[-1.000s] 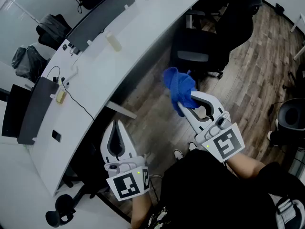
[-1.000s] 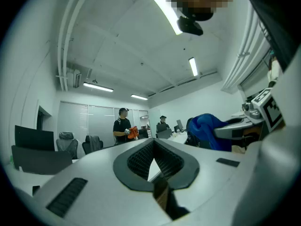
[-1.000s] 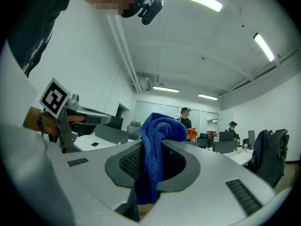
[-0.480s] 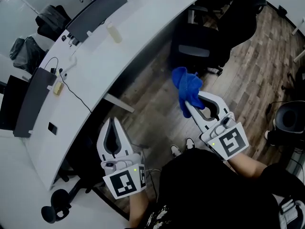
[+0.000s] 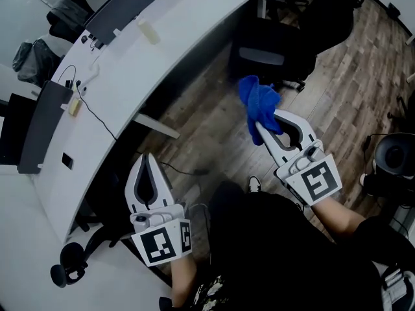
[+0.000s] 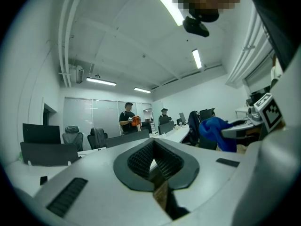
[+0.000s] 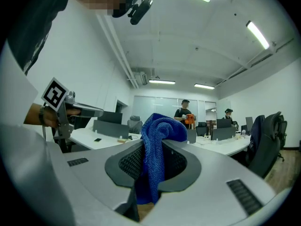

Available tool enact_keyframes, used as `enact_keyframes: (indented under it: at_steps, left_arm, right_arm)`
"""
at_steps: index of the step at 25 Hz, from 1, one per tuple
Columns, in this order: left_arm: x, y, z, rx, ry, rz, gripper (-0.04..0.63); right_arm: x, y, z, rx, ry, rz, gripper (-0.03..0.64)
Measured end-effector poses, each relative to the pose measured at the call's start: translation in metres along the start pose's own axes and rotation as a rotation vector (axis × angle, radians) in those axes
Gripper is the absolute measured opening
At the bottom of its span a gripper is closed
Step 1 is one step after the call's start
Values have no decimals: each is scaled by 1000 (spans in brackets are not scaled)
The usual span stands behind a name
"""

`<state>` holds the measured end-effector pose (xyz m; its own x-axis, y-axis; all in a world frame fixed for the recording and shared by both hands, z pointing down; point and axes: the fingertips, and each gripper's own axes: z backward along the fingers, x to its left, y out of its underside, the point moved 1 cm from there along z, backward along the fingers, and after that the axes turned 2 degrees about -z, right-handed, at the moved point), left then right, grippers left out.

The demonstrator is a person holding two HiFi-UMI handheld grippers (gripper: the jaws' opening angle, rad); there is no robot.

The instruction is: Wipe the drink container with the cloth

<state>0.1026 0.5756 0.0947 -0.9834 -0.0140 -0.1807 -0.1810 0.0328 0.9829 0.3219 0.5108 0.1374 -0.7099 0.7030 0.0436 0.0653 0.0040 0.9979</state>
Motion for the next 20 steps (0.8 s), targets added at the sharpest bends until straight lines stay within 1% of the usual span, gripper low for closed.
enact_keyframes:
  at_steps: [3, 6, 9, 14, 20]
  left_arm:
    - [0, 7, 3, 29, -27, 16, 0]
    - [-2, 4, -1, 18, -38, 19, 0]
    - [-4, 3, -11, 8, -34, -4, 0]
    - [5, 5, -28, 7, -22, -14, 0]
    - [21, 7, -62, -17, -2, -14, 0]
  right_arm:
    - [-3, -3, 1, -38, -12, -24, 57]
    - [-9, 0, 0, -29, -21, -19, 57]
    - [-16, -1, -9, -47, -20, -24, 57]
    - [-16, -11, -32, -75, -48, -5, 57]
    - [-23, -13, -65, -86, -32, -2, 54]
